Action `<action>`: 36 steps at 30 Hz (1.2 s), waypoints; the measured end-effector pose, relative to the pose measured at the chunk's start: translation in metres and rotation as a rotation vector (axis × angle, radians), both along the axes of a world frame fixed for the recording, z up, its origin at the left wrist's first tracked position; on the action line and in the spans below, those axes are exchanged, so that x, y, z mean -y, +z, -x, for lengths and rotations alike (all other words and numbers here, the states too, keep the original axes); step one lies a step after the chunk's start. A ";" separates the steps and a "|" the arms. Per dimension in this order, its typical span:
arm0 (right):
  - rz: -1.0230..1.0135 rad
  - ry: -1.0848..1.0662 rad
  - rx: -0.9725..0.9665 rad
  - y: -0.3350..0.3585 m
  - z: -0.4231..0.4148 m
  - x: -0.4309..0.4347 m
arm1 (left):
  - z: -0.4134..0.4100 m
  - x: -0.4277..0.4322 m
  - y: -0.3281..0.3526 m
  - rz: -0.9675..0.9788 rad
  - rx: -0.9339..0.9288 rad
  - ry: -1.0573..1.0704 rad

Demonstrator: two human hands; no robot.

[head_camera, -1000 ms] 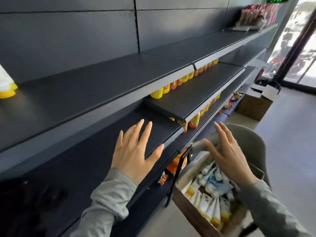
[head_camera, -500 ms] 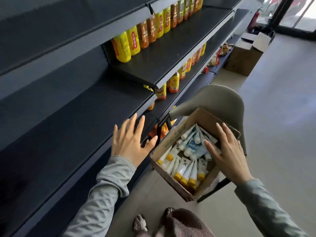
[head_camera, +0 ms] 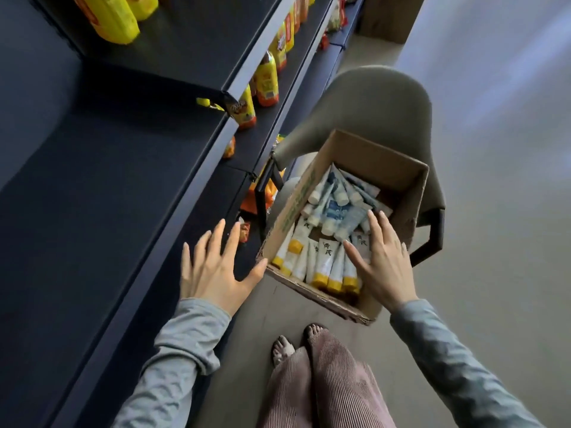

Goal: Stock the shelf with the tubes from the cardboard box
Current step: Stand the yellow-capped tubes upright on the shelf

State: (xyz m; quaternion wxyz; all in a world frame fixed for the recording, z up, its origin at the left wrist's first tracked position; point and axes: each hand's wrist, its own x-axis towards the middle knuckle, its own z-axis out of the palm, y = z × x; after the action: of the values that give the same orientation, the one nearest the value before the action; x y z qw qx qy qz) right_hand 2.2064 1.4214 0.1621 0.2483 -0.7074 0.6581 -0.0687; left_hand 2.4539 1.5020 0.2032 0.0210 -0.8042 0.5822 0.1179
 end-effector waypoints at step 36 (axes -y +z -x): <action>-0.317 -0.386 -0.064 -0.232 -0.033 0.056 | 0.012 0.078 -0.099 -0.034 -0.392 -0.095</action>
State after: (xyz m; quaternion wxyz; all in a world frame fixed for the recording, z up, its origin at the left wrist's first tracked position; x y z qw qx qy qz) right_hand 2.2396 1.3653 -0.0696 0.3174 -0.5226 0.7912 0.0113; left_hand 2.4424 1.4241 0.1042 -0.0736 -0.7370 0.6102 0.2811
